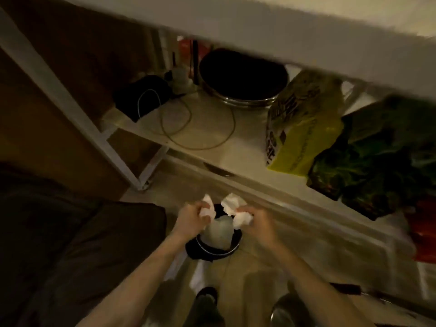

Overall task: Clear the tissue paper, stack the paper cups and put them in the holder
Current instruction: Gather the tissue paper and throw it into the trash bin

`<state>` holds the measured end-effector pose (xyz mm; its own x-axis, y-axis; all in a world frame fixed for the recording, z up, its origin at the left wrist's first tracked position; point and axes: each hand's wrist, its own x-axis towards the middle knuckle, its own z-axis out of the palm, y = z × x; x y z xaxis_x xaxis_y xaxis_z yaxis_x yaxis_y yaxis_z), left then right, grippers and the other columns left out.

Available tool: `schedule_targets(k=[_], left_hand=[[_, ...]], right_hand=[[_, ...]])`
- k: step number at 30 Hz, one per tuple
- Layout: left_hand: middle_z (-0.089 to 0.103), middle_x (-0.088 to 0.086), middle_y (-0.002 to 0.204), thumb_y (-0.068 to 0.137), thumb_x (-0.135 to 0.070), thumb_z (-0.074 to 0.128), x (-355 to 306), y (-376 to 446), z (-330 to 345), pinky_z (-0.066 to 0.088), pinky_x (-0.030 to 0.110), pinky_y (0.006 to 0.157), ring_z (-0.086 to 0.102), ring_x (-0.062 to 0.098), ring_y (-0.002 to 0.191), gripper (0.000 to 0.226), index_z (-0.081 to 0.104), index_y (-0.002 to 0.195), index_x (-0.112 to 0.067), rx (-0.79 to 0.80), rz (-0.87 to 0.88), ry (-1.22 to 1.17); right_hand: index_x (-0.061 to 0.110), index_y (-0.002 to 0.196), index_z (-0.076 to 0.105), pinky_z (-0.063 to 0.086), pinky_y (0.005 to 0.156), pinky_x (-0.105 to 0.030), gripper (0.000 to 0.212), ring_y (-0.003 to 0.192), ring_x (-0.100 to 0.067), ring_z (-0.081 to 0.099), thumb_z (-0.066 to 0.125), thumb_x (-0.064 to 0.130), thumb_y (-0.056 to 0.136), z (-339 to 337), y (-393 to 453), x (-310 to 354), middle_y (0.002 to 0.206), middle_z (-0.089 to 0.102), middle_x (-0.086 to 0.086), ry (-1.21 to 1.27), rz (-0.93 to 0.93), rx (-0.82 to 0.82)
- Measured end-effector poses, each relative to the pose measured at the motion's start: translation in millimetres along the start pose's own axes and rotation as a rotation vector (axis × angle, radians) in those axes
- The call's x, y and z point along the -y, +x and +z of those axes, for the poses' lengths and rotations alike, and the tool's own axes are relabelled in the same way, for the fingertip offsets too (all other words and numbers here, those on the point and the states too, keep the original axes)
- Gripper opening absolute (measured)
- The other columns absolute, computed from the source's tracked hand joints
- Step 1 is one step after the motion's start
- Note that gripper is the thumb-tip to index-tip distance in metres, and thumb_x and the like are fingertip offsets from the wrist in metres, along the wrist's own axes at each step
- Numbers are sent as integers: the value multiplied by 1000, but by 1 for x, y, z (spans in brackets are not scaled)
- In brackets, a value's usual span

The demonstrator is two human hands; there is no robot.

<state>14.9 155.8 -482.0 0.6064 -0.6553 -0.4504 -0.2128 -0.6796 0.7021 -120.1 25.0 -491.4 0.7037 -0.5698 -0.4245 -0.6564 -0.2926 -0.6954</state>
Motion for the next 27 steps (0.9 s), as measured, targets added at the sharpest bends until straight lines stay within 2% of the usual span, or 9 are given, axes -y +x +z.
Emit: schedule_targets(k=[2,4,8,11,14,16,18,21,27], left_hand=[[69,14,102,80,-9,56,34,26,25,41,24,71,63,26,96,28,64,107,-8,-1,-16,-14],[70,10,98,80,-2,53,70,52,52,37,17,66,64,23,92,25,68,99,-10,-23,-35,-14],[68,8,104,83,-5,53,142,100,111,39,20,80,61,24,99,26,68,104,-14,1,-52,7],[57,5,94,86,-7,52,185,133,154,35,19,78,51,18,88,26,63,110,-8,16,-54,-3],[62,16,112,86,-7,54,216,159,191,41,24,84,57,24,104,30,57,116,-4,37,-90,-61],[60,17,122,86,-9,55,229,171,207,42,30,94,55,29,115,36,52,122,-4,46,-148,-96],[57,18,128,88,-14,53,237,178,215,41,33,98,52,30,119,42,46,128,-5,82,-177,-76],[48,16,137,91,-15,48,236,174,211,37,32,101,45,29,127,44,39,133,-8,146,-181,-23],[46,18,138,88,-12,52,190,133,165,38,39,105,45,31,126,46,40,132,-8,168,-192,-28]], right_hand=[[6,107,68,44,80,-26,34,108,-32,61,66,-4,75,36,28,-39,116,66,-17,-26,33,-12],[9,108,69,37,74,-15,31,106,-27,63,62,-1,79,68,52,-72,115,68,-11,-90,37,-43],[14,114,64,40,83,-20,31,106,-25,62,57,7,85,125,94,-134,122,64,-9,-191,40,-35],[9,118,60,39,86,-21,30,111,-28,57,51,8,90,165,127,-176,127,58,-14,-215,38,49],[11,122,56,35,79,-15,34,112,-29,57,49,6,90,199,155,-211,130,54,-13,-201,87,56],[14,130,48,40,91,-22,41,117,-28,53,49,8,90,216,167,-227,135,48,-12,-205,110,93],[18,139,34,41,101,-34,52,123,-30,49,49,9,90,224,172,-234,144,39,-10,-249,120,165],[20,143,25,43,102,-44,61,124,-32,48,49,8,89,221,168,-231,149,34,-7,-383,112,183],[15,140,31,46,98,-41,58,123,-33,49,52,7,87,171,134,-179,143,41,-13,-322,77,118]])
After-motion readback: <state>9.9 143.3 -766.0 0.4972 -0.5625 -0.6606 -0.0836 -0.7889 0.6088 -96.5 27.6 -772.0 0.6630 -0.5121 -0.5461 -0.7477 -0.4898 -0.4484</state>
